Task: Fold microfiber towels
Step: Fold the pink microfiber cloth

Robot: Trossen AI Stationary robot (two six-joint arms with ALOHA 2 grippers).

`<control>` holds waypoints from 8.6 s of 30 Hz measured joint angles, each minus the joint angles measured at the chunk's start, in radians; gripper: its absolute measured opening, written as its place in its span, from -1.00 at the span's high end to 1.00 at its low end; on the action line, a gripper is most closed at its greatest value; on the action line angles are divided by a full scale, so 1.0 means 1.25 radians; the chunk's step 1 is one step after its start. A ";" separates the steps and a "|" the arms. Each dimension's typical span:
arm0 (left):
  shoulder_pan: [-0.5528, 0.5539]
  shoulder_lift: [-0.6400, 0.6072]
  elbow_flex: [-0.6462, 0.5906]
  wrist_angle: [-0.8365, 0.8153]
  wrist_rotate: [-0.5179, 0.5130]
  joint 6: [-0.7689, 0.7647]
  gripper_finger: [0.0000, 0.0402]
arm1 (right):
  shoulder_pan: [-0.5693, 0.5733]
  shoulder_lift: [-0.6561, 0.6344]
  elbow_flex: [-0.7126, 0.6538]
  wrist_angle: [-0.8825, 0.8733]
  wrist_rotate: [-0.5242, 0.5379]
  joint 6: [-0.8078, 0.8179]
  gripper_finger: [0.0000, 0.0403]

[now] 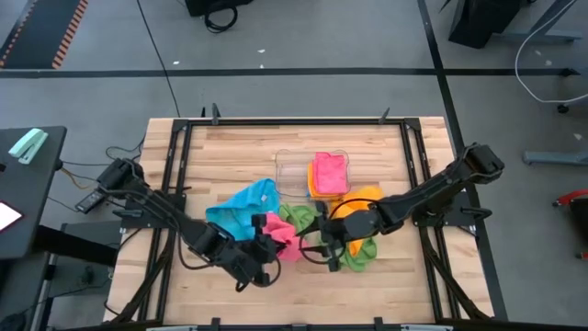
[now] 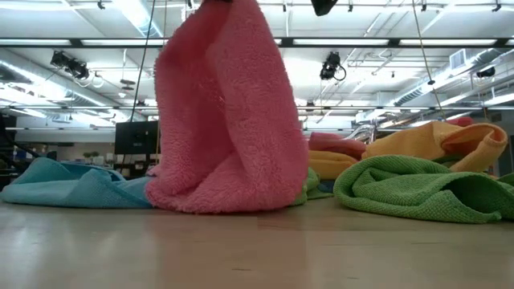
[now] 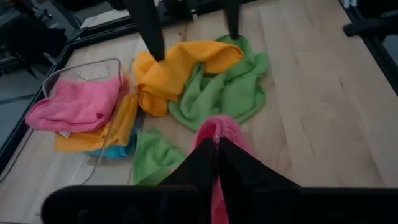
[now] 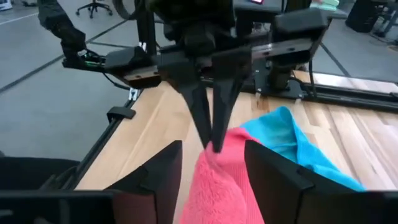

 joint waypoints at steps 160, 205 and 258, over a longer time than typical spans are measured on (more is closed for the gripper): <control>-0.096 0.126 0.124 0.095 -0.534 0.670 0.93 | 0.029 0.067 0.081 -0.162 -0.120 0.011 0.00; -0.107 0.126 0.123 0.176 -0.547 0.718 0.95 | 0.009 0.126 0.080 -0.284 -0.041 0.040 0.61; -0.084 0.126 -0.134 0.089 0.190 -0.164 -0.08 | 0.022 0.102 0.080 -0.711 -0.103 0.384 0.96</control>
